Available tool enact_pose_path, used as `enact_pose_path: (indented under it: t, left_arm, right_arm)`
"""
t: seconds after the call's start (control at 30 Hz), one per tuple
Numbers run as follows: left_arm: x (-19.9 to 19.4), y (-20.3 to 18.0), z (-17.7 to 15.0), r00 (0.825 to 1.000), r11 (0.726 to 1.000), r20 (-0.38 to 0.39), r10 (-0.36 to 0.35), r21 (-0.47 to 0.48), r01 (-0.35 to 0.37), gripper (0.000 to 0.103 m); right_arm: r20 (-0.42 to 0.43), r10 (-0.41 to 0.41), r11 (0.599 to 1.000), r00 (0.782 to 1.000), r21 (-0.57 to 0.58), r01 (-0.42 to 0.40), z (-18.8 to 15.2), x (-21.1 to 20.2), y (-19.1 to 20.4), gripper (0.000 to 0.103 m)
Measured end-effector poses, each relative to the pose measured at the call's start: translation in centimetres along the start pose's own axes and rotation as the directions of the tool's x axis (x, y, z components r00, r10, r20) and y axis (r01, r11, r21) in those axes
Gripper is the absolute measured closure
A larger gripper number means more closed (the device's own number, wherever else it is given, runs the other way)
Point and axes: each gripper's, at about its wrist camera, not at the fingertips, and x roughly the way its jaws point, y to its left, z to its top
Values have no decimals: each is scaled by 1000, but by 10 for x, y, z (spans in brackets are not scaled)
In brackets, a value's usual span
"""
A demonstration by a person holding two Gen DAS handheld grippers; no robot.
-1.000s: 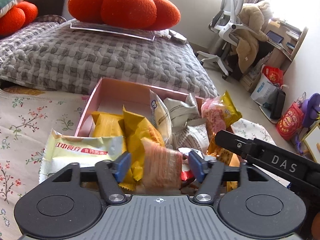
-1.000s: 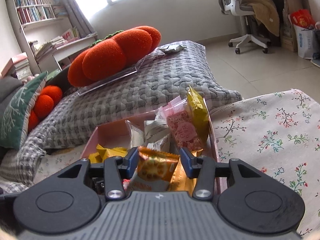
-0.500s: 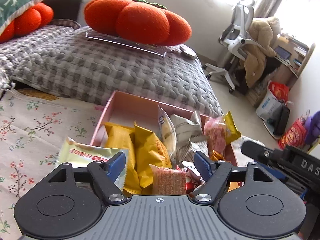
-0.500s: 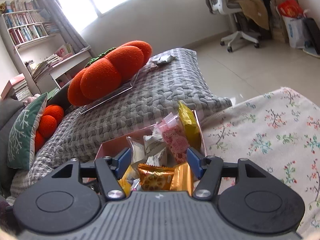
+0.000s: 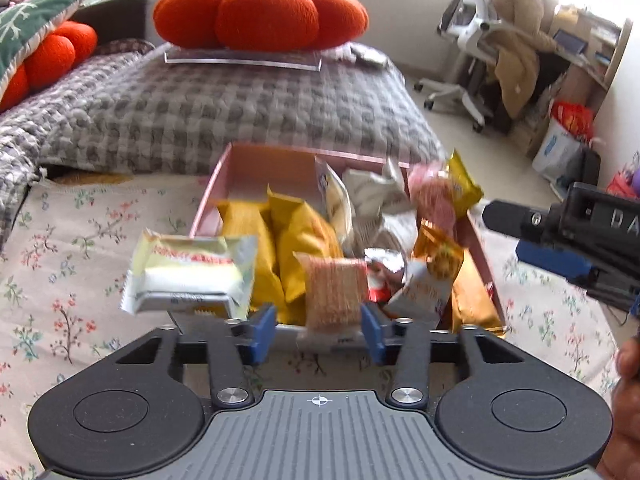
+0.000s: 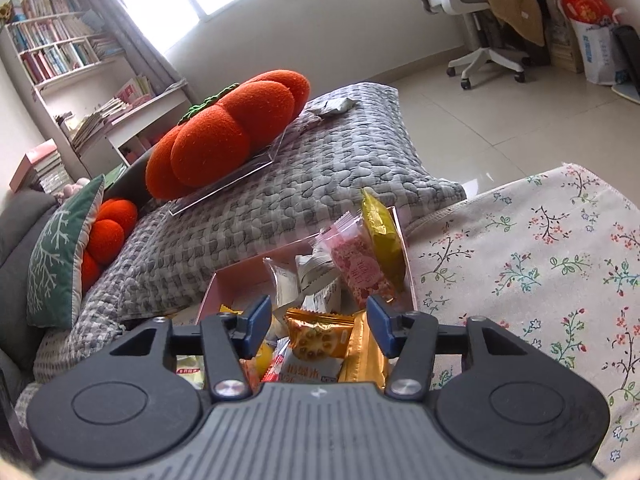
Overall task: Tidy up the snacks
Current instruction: 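Lower the wafer and cookie packet into the box and open both grippers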
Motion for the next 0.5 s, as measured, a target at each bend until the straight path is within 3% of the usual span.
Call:
enact_pose_path:
  t: [0.17, 0.27, 0.4, 0.5]
  left_arm:
    - [16, -6, 2, 999, 997, 4, 40, 62, -40, 68]
    - [25, 2, 3, 1000, 1000, -11, -4, 23, 5, 67]
    - [18, 3, 2, 1000, 999, -3, -31, 41, 31, 67]
    - [8, 3, 4, 999, 998, 7, -41, 41, 41, 61]
  right_arm:
    - [-14, -2, 1000, 1000, 6, 2, -4, 2, -1, 56]
    - [-10, 2, 1000, 1000, 8, -2, -3, 0, -1, 56]
    - [-1, 12, 1000, 1000, 19, -12, 0, -4, -1, 56]
    - [-5, 15, 999, 1000, 32, -15, 1, -8, -2, 55]
